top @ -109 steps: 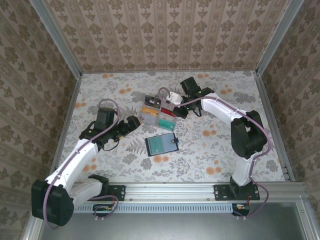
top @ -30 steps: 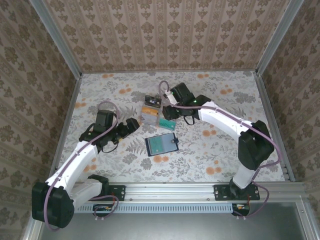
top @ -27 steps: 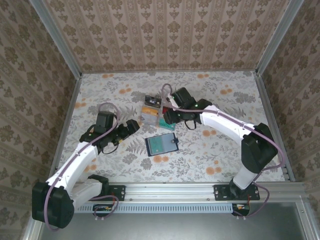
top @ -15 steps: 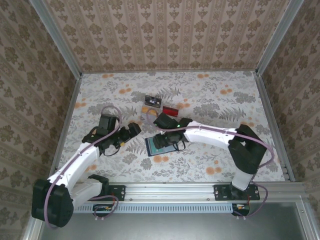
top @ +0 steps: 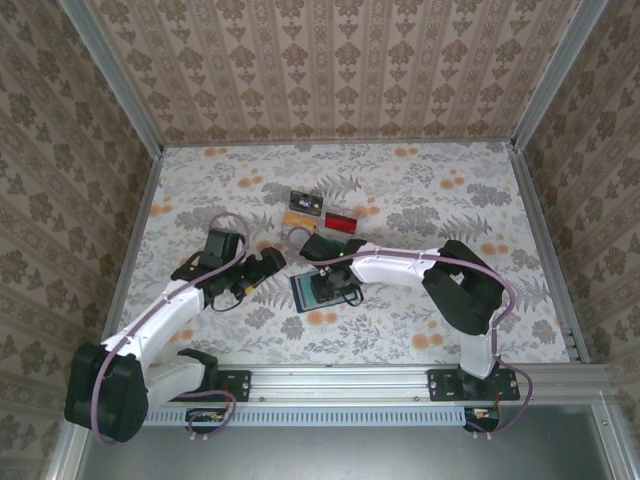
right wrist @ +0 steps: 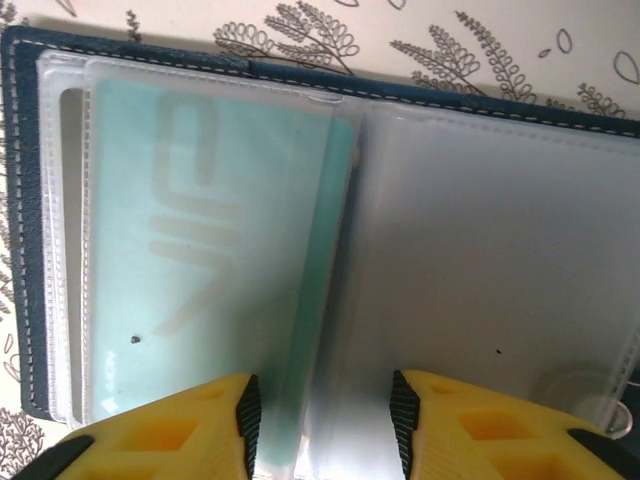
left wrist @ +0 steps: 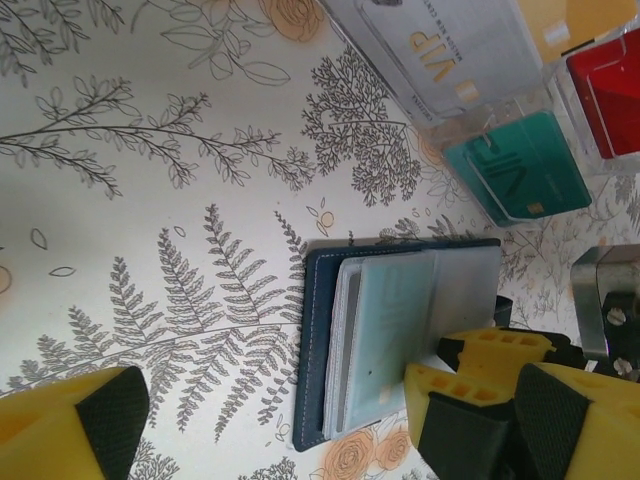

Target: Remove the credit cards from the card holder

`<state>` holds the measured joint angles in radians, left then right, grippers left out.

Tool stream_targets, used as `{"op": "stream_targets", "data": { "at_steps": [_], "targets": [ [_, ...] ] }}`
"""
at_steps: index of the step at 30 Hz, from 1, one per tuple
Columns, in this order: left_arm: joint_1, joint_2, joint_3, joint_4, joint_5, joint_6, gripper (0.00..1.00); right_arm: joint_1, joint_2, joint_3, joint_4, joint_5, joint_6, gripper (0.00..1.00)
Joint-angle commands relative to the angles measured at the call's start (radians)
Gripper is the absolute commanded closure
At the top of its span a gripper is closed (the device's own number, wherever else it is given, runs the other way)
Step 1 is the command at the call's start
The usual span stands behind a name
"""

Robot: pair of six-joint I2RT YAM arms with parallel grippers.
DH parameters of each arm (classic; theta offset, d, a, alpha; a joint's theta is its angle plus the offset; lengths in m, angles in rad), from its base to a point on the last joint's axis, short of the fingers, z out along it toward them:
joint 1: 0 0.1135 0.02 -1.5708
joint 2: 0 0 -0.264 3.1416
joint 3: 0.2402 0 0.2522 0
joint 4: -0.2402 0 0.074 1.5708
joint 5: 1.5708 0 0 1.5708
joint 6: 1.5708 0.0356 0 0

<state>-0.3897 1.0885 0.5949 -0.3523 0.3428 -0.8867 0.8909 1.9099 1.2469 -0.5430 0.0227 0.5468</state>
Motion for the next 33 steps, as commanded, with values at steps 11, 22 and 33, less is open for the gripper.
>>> {"op": "stream_targets", "data": {
  "at_steps": [11,22,33],
  "targets": [
    [-0.115,0.121,-0.018,0.173,0.07,-0.068,0.38,-0.043,0.035,-0.064,0.0,-0.013,0.008,0.65],
    [-0.187,0.297,0.054,0.223,0.069,-0.063,0.57,-0.051,0.037,-0.07,0.001,-0.051,0.007,0.69],
    [-0.199,0.364,0.073,0.266,0.088,-0.06,0.62,-0.052,0.035,-0.081,0.035,-0.052,0.013,0.69]
  ]
}}
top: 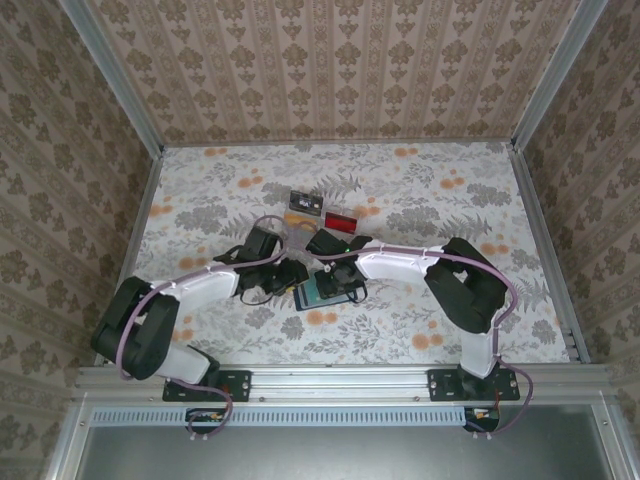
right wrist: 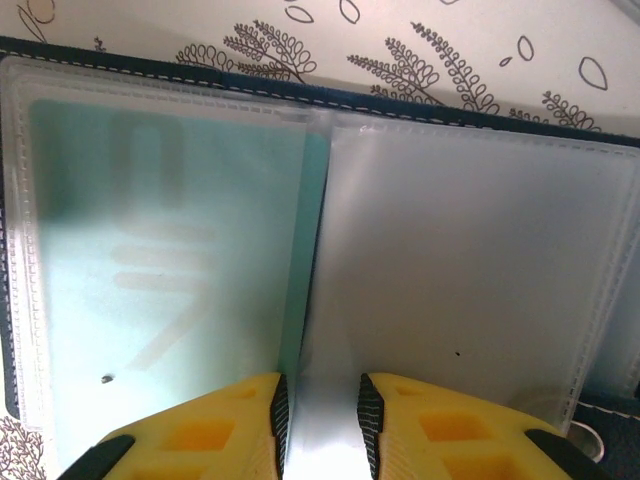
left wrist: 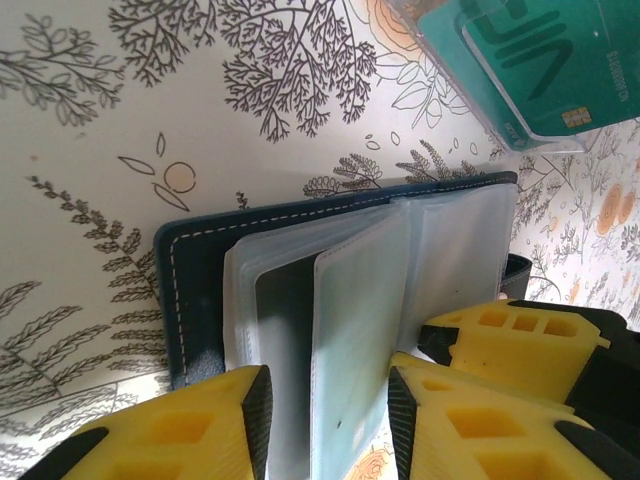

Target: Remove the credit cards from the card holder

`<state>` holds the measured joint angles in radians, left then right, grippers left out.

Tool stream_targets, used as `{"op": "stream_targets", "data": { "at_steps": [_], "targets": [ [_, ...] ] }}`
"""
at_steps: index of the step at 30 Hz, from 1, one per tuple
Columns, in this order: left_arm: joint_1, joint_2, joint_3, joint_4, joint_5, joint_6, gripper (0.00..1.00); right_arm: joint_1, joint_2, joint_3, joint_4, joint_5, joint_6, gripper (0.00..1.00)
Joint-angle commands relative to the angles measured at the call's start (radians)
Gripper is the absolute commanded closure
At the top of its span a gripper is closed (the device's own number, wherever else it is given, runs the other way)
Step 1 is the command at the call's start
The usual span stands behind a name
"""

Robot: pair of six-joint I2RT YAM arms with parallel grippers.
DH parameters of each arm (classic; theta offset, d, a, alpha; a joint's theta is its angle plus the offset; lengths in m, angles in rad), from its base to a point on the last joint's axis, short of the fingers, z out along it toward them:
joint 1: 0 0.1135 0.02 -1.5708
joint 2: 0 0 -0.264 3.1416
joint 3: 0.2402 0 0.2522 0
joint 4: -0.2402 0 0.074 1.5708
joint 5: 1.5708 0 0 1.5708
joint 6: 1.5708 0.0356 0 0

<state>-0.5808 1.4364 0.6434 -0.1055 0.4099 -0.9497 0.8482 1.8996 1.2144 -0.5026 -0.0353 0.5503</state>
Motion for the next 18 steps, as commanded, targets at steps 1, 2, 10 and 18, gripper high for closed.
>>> {"op": "stream_targets", "data": {
  "at_steps": [1,2,10,18],
  "targets": [
    [-0.008,0.018,0.027,0.021,0.021,0.003,0.62,-0.01,0.044,-0.049,-0.004,0.005,0.011,0.69],
    [-0.008,0.021,0.027,0.024,0.023,0.005,0.62,-0.009,0.044,-0.05,-0.004,0.003,0.01,0.69],
    [-0.007,0.048,0.025,0.04,0.024,0.005,0.65,-0.01,0.041,-0.055,0.003,-0.005,0.01,0.69],
    [-0.007,0.07,0.018,0.101,0.064,0.002,0.73,-0.012,0.022,-0.065,0.023,-0.02,0.01,0.69]
  ]
}}
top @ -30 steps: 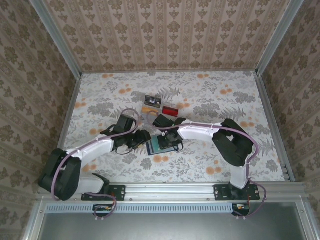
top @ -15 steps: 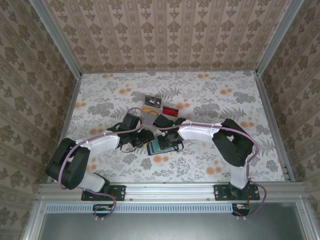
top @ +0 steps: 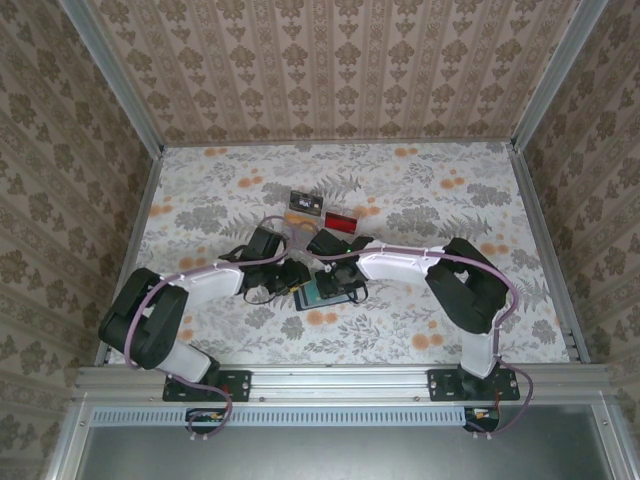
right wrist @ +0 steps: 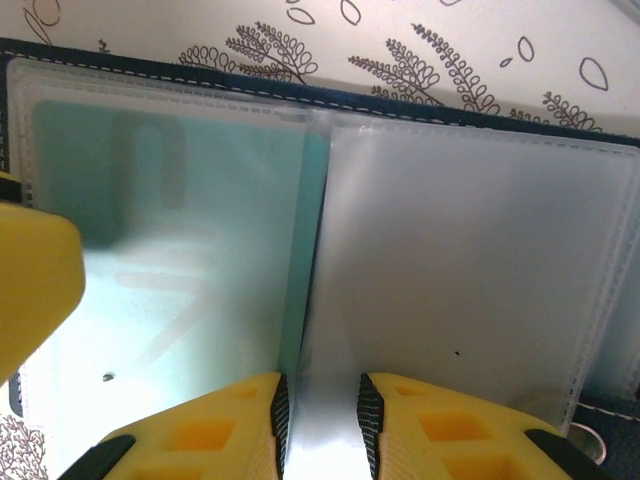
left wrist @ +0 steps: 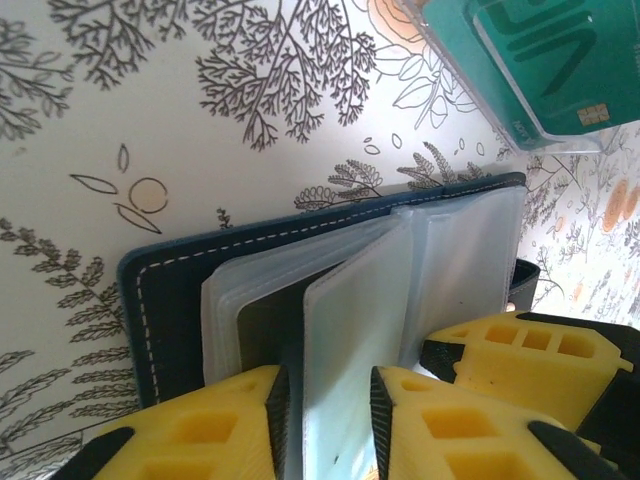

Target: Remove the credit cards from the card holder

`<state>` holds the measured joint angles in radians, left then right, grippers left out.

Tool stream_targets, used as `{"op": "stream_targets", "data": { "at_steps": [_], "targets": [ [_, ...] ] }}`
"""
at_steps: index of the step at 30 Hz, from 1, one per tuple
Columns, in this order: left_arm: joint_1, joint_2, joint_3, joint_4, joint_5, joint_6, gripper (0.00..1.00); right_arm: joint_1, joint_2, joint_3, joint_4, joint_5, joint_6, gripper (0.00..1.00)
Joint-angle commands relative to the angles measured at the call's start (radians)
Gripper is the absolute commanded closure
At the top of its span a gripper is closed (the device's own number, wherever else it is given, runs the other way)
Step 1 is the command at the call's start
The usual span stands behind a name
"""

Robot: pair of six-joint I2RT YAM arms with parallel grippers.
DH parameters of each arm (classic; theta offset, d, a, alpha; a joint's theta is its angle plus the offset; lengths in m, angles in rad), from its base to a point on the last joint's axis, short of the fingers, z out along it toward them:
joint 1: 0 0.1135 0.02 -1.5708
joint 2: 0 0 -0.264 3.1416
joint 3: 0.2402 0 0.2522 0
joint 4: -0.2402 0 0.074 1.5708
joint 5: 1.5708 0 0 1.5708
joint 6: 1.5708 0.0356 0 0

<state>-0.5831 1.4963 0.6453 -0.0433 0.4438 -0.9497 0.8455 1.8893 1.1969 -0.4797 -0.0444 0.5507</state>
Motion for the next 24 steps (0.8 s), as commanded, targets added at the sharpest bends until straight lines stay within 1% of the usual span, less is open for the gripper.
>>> {"op": "stream_targets", "data": {
  "at_steps": [1,3,6,10,12,16,18,20,22,24],
  "targets": [
    [-0.004,0.009,0.016,0.042,0.031,0.002,0.74,-0.009,0.023,-0.051,0.011,-0.019,0.009,0.69],
    [-0.004,0.005,0.012,0.038,0.021,0.0,0.78,-0.009,-0.013,-0.064,0.036,-0.03,0.002,0.68],
    [-0.004,-0.006,0.009,0.015,-0.004,0.006,0.87,-0.011,-0.081,-0.089,0.08,-0.031,0.002,0.66],
    [-0.002,-0.014,0.016,-0.023,-0.025,0.03,0.94,-0.013,-0.169,-0.118,0.132,-0.042,0.007,0.61],
    [-0.003,-0.026,0.026,-0.067,-0.04,0.055,0.96,-0.014,-0.209,-0.133,0.148,-0.035,0.01,0.58],
    [-0.001,-0.075,0.052,-0.204,-0.097,0.132,0.98,-0.023,-0.281,-0.179,0.189,-0.015,0.014,0.54],
    [-0.001,-0.112,0.068,-0.306,-0.152,0.176,0.98,-0.033,-0.319,-0.212,0.216,-0.008,0.019,0.53],
    [0.0,-0.142,0.073,-0.365,-0.188,0.197,0.98,-0.042,-0.344,-0.233,0.226,0.004,0.023,0.52],
    [0.002,-0.163,0.075,-0.386,-0.194,0.203,0.97,-0.051,-0.363,-0.246,0.231,0.016,0.029,0.52],
    [0.002,-0.167,0.078,-0.383,-0.187,0.197,0.92,-0.062,-0.378,-0.255,0.238,0.025,0.034,0.51]
  ]
}}
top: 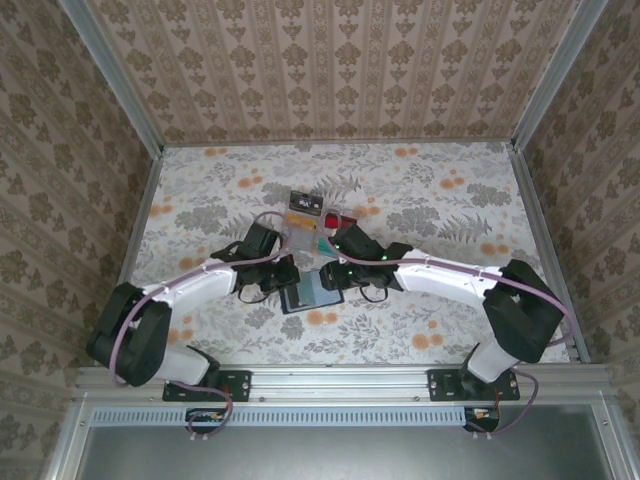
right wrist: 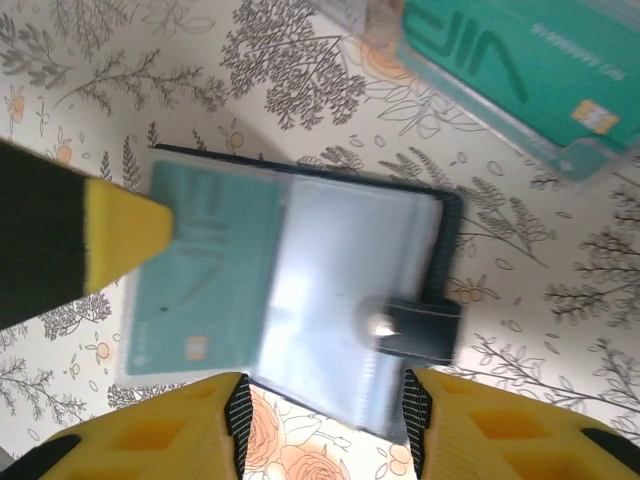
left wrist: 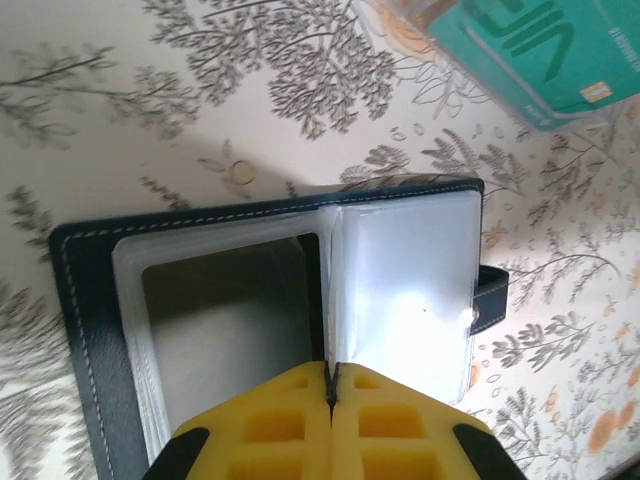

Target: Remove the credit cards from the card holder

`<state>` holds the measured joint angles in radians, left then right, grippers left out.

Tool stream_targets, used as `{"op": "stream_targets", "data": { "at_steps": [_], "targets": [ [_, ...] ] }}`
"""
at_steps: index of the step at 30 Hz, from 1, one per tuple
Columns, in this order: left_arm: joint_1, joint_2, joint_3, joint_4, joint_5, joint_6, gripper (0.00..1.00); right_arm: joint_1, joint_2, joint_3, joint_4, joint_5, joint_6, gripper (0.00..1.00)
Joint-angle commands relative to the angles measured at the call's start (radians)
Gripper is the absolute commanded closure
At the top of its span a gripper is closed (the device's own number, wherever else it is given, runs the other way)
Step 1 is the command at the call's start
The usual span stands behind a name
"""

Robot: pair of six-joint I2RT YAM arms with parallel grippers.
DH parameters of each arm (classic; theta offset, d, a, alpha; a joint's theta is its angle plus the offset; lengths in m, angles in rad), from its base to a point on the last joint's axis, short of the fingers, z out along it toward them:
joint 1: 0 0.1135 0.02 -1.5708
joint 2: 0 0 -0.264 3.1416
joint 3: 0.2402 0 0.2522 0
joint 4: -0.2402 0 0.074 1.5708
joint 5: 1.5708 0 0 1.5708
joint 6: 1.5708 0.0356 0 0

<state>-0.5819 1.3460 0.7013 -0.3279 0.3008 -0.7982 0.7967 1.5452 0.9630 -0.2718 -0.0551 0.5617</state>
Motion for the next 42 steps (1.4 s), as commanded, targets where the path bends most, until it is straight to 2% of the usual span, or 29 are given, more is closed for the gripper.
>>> {"op": "stream_targets", "data": {
  "at_steps": [1,5,11,15,18,27,35,40,42],
  "targets": [
    [0.001,-0.013,0.025,-0.092,-0.034,0.039,0.87,-0.016,-0.041,-0.026,0.033,0.042,0.026,0.51],
    [0.001,0.018,0.005,0.049,0.064,-0.033,0.62,-0.033,-0.065,-0.04,0.039,0.057,0.043,0.51],
    [-0.011,0.079,-0.003,0.264,0.188,-0.121,0.46,-0.05,-0.109,-0.066,0.052,0.058,0.049,0.51],
    [-0.024,0.106,0.011,0.315,0.221,-0.137,0.38,-0.055,-0.134,-0.092,0.081,0.055,0.047,0.51],
    [-0.03,0.116,0.027,0.288,0.195,-0.127,0.26,-0.055,-0.14,-0.096,0.089,0.049,0.042,0.51],
    [-0.038,0.092,0.069,0.131,0.074,-0.09,0.18,-0.051,-0.12,-0.095,0.052,0.028,0.043,0.48],
    [-0.026,-0.041,-0.02,0.063,-0.038,-0.113,0.02,0.009,0.02,-0.001,0.004,-0.049,0.085,0.46],
    [0.01,-0.121,-0.075,0.042,-0.048,-0.106,0.0,0.057,0.096,0.042,0.05,-0.066,0.166,0.49],
    [0.035,-0.141,-0.086,0.022,-0.043,-0.102,0.0,0.065,0.132,0.066,0.065,-0.073,0.204,0.56]
  ]
}}
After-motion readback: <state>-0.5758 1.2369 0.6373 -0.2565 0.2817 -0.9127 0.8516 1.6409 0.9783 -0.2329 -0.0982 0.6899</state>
